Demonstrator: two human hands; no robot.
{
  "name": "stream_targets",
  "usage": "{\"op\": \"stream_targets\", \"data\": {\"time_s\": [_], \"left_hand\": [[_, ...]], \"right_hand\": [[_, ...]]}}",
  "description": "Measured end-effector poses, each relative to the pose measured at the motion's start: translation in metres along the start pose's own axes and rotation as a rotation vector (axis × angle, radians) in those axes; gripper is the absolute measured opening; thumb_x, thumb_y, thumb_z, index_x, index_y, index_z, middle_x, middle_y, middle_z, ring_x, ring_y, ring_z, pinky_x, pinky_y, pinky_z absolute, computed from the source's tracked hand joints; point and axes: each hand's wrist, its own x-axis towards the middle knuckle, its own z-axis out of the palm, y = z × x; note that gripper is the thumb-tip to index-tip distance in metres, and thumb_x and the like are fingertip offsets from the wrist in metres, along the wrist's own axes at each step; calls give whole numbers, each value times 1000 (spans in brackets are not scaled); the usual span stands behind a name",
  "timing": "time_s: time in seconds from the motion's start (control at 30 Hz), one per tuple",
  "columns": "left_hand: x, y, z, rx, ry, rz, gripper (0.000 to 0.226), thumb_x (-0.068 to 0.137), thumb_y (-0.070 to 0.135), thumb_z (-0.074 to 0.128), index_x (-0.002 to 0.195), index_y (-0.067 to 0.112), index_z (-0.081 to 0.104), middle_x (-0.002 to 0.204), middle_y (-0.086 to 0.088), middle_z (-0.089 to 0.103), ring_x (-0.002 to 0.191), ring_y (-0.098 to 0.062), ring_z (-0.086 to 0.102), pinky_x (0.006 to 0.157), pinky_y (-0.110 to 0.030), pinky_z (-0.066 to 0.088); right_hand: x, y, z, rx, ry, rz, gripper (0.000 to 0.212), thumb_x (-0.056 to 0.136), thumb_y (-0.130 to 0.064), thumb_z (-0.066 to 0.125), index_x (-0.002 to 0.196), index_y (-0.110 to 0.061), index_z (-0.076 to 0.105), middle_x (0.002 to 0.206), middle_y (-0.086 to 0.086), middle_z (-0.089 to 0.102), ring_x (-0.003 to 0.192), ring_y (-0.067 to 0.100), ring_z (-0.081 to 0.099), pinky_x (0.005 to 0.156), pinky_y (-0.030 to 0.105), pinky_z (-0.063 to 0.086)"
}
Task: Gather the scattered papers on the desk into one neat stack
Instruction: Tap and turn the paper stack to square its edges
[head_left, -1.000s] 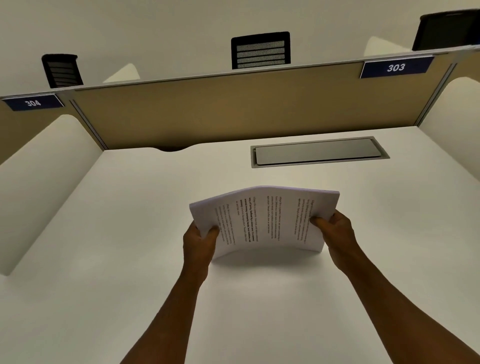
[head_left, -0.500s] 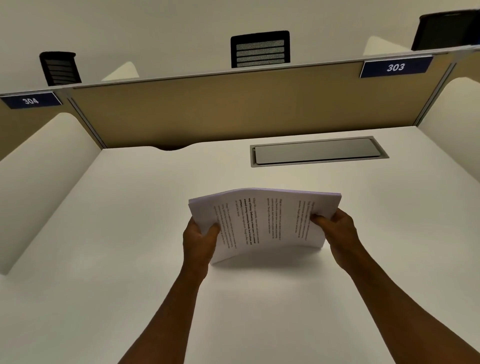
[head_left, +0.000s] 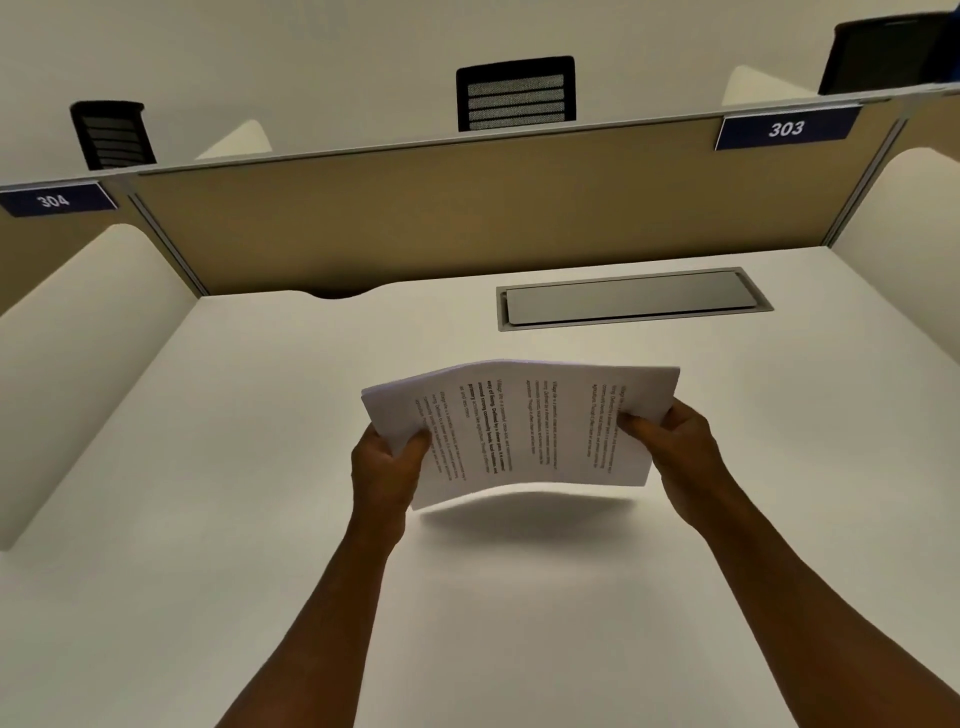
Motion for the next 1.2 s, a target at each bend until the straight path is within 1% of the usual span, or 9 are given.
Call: {"op": "stream_targets", "data": {"time_s": [0.17,0.33,0.47,0.6,0.7,0.87,1.0,1.1,1.2], "left_hand": [[-8,-13,3,12,-1,-38,27,70,26,66,97,30,62,97,-2,70,92,-24,67,72,-34,56],[-3,2,3,8,9,22,23,80,14,68,98,27,62,95,-1,70,89,-20,68,68,-29,54],[3,10,0,2,11,44,30,72,23,65,102,23,63,99,-1,71,90,-19,68,75,-34,57],[1,-4,-1,19,-17,-24,26,78,14,71,97,31,63,97,0,70,94,-24,68,74,-35,56],[-6,-13,0,-8,-9,-67,25,73,18,70,95,29,65,97,-1,72,97,-25,68,77,-36,56],[-6,-2,2,11,2,-26,27,85,6,67,93,31,63,93,2,70,89,-21,68,73,-35,55],[-3,6,2,-25,14,2,24,70,19,66,91,31,64,90,7,71,84,-16,68,70,-30,55],[-5,-4,0,1,-32,-21,29,71,22,67,97,32,63,97,2,71,90,-18,68,73,-32,57],[-10,-18,-1,26,-27,-56,29,75,16,72,99,29,63,98,1,71,95,-21,67,73,-29,55]], "right_hand": [[0,16,2,-22,-1,86,28,86,-1,64,101,-24,68,101,3,72,100,29,66,78,34,52],[2,4,2,-26,-4,36,31,87,2,62,98,-26,66,98,2,71,93,27,66,78,36,53],[5,-5,0,17,-12,-7,29,87,0,63,100,-25,66,99,1,71,89,20,67,73,29,51],[6,10,0,6,-16,50,26,87,-1,64,105,-20,65,100,5,71,93,27,67,74,33,53],[4,21,1,26,6,90,28,86,4,62,102,-18,67,98,6,72,96,29,66,76,35,53],[3,12,1,-12,-3,62,31,87,5,59,98,-23,65,97,4,71,90,28,66,76,36,53],[5,3,-3,20,-9,22,30,88,4,60,100,-22,67,100,5,71,88,25,66,76,33,52],[4,9,-4,17,-19,61,29,87,3,62,101,-22,65,100,5,71,91,26,66,74,31,51],[1,21,-2,-12,-2,121,29,85,2,63,99,-23,67,104,7,72,97,27,66,82,37,53]]}}
